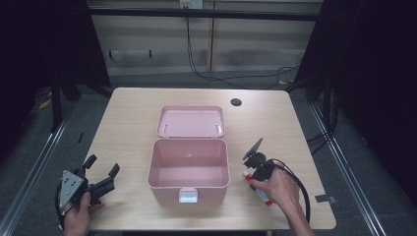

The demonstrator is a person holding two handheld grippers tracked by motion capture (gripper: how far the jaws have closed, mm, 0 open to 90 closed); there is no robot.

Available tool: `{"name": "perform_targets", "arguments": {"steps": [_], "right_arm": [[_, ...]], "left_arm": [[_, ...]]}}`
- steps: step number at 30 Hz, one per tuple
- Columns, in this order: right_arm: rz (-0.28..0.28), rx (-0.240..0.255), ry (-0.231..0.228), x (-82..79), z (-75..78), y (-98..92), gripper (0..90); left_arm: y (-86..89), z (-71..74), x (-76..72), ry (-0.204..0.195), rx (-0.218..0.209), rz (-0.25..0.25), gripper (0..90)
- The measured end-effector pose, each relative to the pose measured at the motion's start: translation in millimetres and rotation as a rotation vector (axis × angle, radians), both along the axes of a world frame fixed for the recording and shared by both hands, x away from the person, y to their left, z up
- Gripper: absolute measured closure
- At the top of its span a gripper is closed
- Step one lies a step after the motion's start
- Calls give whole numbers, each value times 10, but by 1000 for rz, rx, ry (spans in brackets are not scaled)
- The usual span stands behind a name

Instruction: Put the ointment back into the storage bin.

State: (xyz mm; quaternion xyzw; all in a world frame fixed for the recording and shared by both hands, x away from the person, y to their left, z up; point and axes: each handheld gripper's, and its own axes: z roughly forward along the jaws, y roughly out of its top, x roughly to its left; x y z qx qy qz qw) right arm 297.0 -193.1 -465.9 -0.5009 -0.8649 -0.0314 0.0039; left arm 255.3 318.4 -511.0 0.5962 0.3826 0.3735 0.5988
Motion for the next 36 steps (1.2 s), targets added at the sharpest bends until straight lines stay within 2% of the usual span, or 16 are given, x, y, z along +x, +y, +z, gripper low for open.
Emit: {"name": "perform_targets", "arguments": {"steps": [11,17,20,24,26,28,36], "right_arm": [[2,24,1,-9,16,-26,716],[20,72,-7,-25,76,-70,716],[56,80,6,-42,95,-71,716],[75,82,3,-46,103,-78,716],[120,97,6,-58,118,-76,716],[121,99,9,-62,123,-74,716],[180,124,-16,-75,216,-125,717]], "left_arm": [[2,0,1,0,1,-2,139],[1,0,0,0,0,-3,139],[1,0,1,0,0,-3,139],[1,0,0,0,0,-3,139],[1,0,1,0,-1,-4,139],[2,1,1,0,1,-3,139],[2,0,2,-1,0,-4,139]]}}
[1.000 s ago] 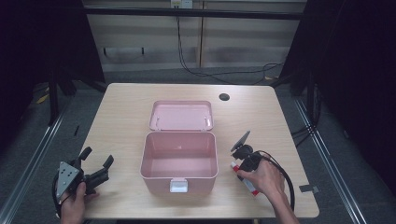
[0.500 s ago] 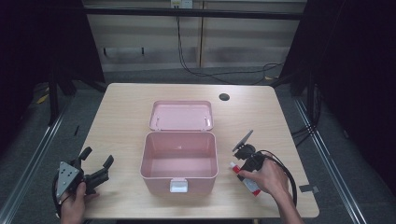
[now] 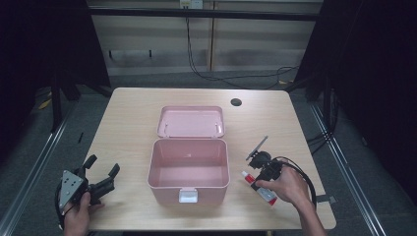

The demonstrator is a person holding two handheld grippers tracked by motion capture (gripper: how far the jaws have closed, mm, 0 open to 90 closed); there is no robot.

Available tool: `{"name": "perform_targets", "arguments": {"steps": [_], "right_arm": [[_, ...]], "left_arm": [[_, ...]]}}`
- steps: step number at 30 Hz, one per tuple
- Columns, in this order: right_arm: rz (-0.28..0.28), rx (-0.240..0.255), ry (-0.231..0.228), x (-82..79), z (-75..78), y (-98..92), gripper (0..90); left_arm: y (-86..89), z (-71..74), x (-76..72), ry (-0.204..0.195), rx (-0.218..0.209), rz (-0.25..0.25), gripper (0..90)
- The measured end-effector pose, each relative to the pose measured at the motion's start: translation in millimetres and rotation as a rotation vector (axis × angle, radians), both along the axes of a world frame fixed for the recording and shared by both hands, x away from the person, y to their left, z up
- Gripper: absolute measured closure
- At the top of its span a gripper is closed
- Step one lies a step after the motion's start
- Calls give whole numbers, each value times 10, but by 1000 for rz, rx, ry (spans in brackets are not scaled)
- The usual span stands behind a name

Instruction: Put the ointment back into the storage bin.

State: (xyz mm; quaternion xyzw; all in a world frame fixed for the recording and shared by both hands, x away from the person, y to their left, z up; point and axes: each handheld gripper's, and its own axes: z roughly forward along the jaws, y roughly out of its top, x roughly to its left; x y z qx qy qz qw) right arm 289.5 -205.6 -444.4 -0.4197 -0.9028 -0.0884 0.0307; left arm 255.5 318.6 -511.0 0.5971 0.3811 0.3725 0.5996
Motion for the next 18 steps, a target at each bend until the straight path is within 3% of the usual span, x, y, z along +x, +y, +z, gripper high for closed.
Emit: {"name": "perform_targets", "arguments": {"steps": [3,15,18], "right_arm": [[32,12,-9,-19,37,-5,716],[71,28,-31,-34,202,-30,716],[55,28,-45,-29,267,-55,716]], "left_arm": [[0,0,-1,1,0,-1,139],[0,0,-1,1,-1,-2,139],[0,0,0,1,-1,-3,139]]}}
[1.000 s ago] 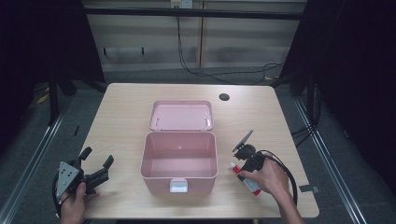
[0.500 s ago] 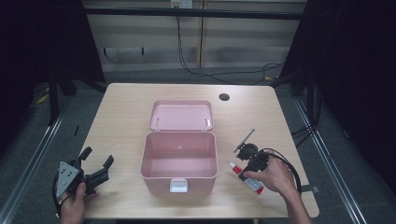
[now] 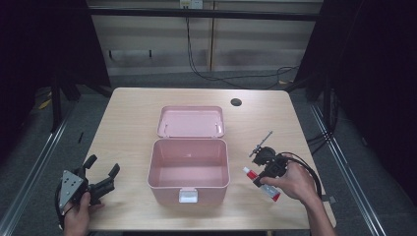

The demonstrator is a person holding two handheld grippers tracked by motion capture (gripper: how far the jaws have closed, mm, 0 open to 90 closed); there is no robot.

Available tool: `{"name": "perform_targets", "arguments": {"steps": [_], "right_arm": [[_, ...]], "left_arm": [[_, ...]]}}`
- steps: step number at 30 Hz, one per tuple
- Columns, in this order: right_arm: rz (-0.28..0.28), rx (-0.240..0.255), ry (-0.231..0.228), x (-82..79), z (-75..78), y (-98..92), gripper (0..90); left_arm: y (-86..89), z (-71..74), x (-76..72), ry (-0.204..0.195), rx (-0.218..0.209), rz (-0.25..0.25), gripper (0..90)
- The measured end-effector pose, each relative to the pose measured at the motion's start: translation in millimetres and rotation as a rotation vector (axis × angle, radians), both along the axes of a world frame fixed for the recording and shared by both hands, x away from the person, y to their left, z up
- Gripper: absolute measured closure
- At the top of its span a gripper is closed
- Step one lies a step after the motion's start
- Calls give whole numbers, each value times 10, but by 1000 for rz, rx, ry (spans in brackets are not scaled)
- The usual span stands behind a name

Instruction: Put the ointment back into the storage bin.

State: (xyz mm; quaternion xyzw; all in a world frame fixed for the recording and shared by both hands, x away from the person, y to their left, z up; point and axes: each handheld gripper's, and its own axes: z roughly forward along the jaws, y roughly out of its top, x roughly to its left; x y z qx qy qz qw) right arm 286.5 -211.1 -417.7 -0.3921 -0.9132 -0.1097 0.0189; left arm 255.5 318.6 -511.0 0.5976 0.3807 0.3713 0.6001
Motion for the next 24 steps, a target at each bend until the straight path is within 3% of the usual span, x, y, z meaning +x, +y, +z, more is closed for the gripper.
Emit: {"name": "perform_targets", "arguments": {"steps": [5,6,16,24], "right_arm": [[11,2,6,-3,54,-29,716],[36,-7,-4,-8,84,-44,716],[40,-1,-52,-7,315,-82,716],[62,4,-66,6,443,-71,716]], "left_arm": [[0,0,0,-1,0,1,139],[0,0,0,-1,1,0,139],[1,0,1,-1,1,0,139],[1,0,1,-1,1,-1,139]]}}
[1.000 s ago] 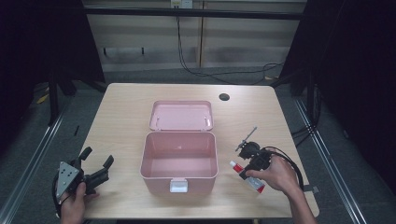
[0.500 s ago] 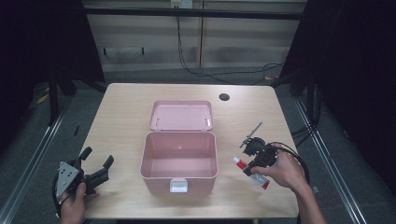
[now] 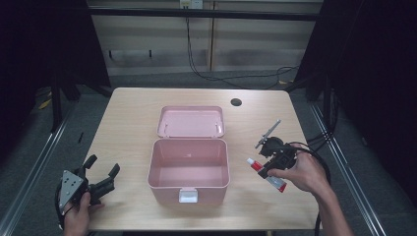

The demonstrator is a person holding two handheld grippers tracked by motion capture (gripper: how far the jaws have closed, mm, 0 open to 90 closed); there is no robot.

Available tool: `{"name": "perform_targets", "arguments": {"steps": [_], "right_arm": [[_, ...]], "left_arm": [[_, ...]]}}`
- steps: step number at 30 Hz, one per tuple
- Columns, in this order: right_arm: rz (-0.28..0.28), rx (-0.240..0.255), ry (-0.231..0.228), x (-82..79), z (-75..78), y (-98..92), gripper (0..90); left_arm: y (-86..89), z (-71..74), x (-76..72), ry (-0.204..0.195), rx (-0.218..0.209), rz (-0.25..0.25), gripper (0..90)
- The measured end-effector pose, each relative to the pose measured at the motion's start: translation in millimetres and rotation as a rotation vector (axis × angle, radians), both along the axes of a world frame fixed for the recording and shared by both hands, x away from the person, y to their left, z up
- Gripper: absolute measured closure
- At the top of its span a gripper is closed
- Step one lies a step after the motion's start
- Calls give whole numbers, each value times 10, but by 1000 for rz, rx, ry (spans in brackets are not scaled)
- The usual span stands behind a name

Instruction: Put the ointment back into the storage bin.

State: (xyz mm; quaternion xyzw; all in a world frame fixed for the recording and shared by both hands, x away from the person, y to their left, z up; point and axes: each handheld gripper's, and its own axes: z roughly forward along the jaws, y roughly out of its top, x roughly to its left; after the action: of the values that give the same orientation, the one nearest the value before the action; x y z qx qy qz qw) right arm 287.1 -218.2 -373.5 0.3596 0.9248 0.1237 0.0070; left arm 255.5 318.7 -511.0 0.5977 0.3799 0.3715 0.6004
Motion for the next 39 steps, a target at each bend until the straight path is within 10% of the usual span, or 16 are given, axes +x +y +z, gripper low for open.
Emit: {"name": "perform_targets", "arguments": {"steps": [39], "right_arm": [[120,7,-76,162,633,267,716]], "left_arm": [[0,0,0,1,1,-5,139]]}}
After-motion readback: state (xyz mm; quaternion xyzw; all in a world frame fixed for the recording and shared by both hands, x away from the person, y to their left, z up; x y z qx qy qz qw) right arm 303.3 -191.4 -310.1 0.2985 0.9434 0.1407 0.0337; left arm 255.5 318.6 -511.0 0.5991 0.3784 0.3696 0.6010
